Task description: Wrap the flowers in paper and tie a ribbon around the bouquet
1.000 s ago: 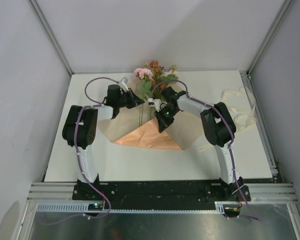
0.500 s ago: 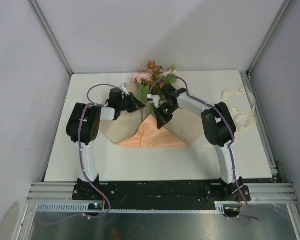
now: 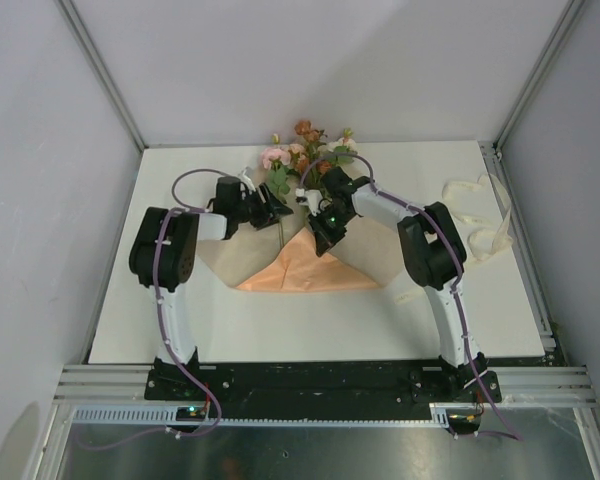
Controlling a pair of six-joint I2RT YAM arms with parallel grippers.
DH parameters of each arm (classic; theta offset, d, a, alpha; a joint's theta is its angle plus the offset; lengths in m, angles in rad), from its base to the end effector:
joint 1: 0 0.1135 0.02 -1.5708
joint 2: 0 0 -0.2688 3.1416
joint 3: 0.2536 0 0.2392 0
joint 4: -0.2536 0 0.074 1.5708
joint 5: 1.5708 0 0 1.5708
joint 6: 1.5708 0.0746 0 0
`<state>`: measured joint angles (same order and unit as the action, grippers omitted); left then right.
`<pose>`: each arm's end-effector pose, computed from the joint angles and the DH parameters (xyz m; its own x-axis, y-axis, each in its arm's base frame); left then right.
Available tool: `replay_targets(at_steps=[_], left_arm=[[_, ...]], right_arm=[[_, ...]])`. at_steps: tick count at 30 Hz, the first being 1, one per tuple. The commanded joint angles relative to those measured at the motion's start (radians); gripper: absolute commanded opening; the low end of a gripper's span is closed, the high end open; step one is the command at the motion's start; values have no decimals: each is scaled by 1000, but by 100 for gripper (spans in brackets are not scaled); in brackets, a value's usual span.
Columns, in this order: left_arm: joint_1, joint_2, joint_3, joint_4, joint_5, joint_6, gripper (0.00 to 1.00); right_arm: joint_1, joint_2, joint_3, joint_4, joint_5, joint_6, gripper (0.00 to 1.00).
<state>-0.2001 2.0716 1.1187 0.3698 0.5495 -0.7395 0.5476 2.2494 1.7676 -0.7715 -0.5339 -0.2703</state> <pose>0.4303 -0.1270 0.1195 -0.8009 -0.4240 -0.4229 0.0772 0.6272 -0.7750 0.3771 0.2744 0.1373 -0.6258 -0.6508 -0.4299 -0.7792 0.4965 0.3825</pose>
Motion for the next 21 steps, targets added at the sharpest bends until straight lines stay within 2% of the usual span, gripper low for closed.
replay_targets(at_steps=[1, 6, 10, 15, 21], left_arm=[[21, -111, -33, -46, 22, 57, 67], [90, -264, -135, -89, 6, 108, 70], [134, -439, -215, -169, 35, 212, 68], [107, -609, -329, -230, 201, 236, 51], [-5, -622, -446, -241, 271, 195, 30]], right_arm=[[1, 17, 52, 18, 12, 2, 0], [3, 7, 49, 15, 7, 6, 0], [4, -16, 43, 10, 2, 3, 0], [7, -21, 48, 7, 4, -2, 0], [9, -15, 46, 0, 12, 1, 0]])
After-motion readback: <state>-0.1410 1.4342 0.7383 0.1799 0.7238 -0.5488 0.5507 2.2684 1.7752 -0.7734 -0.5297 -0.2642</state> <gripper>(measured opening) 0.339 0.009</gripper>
